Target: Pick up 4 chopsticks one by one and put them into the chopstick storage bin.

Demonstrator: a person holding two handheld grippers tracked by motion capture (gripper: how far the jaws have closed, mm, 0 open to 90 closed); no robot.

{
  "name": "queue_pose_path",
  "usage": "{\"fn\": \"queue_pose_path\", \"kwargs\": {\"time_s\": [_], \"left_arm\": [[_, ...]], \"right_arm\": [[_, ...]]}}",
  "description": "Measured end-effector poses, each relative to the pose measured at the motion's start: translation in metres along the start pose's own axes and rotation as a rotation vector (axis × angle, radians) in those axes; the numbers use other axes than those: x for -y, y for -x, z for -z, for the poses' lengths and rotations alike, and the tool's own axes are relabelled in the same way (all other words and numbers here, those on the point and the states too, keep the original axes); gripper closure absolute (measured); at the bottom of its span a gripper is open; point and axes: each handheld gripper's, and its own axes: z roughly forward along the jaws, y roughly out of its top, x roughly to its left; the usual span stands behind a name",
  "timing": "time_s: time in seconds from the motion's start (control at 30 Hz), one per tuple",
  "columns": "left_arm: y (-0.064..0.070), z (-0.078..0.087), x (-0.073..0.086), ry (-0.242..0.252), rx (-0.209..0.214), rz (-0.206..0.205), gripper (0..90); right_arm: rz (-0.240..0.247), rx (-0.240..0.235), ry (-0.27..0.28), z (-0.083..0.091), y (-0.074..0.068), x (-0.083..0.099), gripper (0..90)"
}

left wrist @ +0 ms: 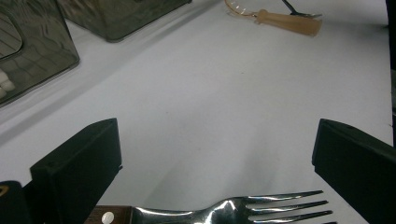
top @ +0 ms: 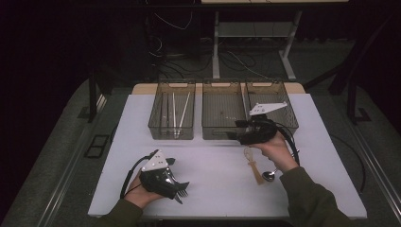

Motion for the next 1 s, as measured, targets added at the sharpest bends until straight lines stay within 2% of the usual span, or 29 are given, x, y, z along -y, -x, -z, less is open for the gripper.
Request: {"fn": "queue_pose_path", "kwargs": {"time_s": [0.4,0.8,1.0], "left_arm": [[0.000,0.001,0.000,0.000,-0.005,-0.001,0.0],[0.001,0.001,0.000,0.000,-0.007,-0.001,0.0],[0.001,0.002,0.000,0.000,-0.009,-0.002,0.0]], "right_arm": [[-0.010,0.044,-0.035,0.027,0.008,0.031,45.6],[-0.014,0.097,-0.060,0.050,0.010,0.057,63.5],[-0.039,0.125,-0.075,0.058,0.015,0.068,71.5]]}}
